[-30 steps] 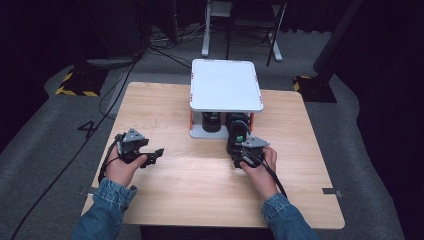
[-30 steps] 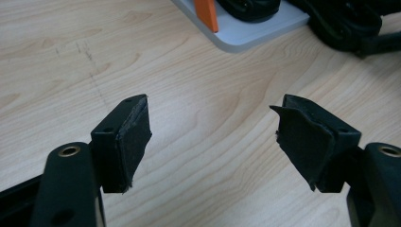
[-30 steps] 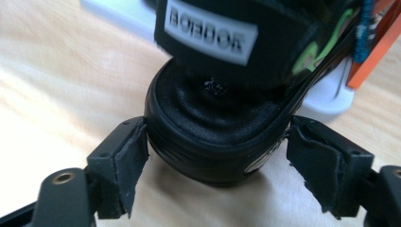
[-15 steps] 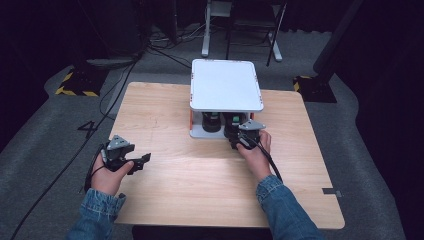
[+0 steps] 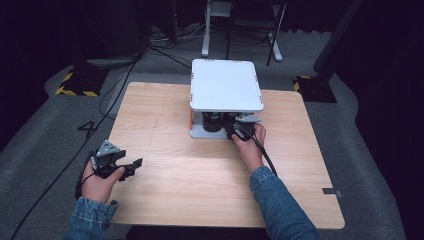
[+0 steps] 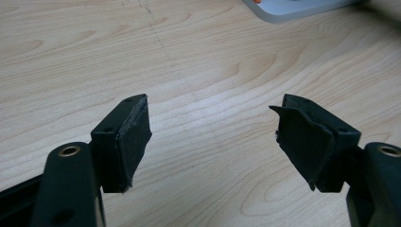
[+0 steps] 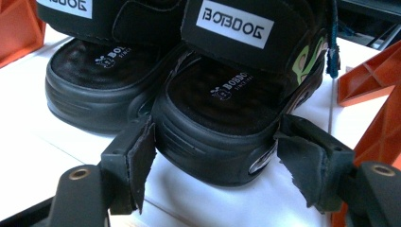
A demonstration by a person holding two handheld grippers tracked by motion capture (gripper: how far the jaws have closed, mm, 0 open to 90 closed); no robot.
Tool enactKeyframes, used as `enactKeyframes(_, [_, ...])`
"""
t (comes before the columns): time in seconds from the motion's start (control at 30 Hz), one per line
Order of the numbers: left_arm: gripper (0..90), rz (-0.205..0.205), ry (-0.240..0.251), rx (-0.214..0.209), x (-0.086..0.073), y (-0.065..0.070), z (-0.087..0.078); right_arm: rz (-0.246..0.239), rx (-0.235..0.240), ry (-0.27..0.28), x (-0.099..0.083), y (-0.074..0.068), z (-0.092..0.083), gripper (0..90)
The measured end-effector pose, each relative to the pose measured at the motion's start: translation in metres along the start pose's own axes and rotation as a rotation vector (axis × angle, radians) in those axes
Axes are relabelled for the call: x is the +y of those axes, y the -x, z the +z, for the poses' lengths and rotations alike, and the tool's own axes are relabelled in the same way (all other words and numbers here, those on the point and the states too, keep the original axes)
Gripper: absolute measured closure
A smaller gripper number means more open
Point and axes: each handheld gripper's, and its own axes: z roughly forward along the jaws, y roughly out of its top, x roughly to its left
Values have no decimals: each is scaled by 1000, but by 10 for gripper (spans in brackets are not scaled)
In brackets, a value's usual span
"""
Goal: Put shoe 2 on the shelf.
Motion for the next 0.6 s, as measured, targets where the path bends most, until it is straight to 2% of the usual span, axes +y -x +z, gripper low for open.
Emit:
enactKeyframes(0.07, [269,2,4,1,1,-1,-1,23,13,-13,-2,-1,-6,331])
enactKeyframes(0.13, [269,3,6,2,1,-1,0,47,44,0,-4,-3,-19,309])
enactKeyframes(0.3, [269,8,0,1,3,2,4,23,134,24,-4,-6,-67,297])
enactKeyframes(0.33, [269,8,0,1,3,2,4,23,134,24,-4,-6,-67,297])
enactKeyframes(0.37, [269,14,-5,-2,3,3,5,29,160,33,-3,-1,-95,304])
enactKeyframes(0.43, [269,15,-7,-6,3,5,5,22,175,30,0,3,-107,299])
enactKeyframes(0.53, [267,23,-2,-10,4,5,4,52,192,43,0,15,-131,291])
enactKeyframes(0.6, [267,25,-2,-7,4,4,4,53,183,49,-1,23,-143,270])
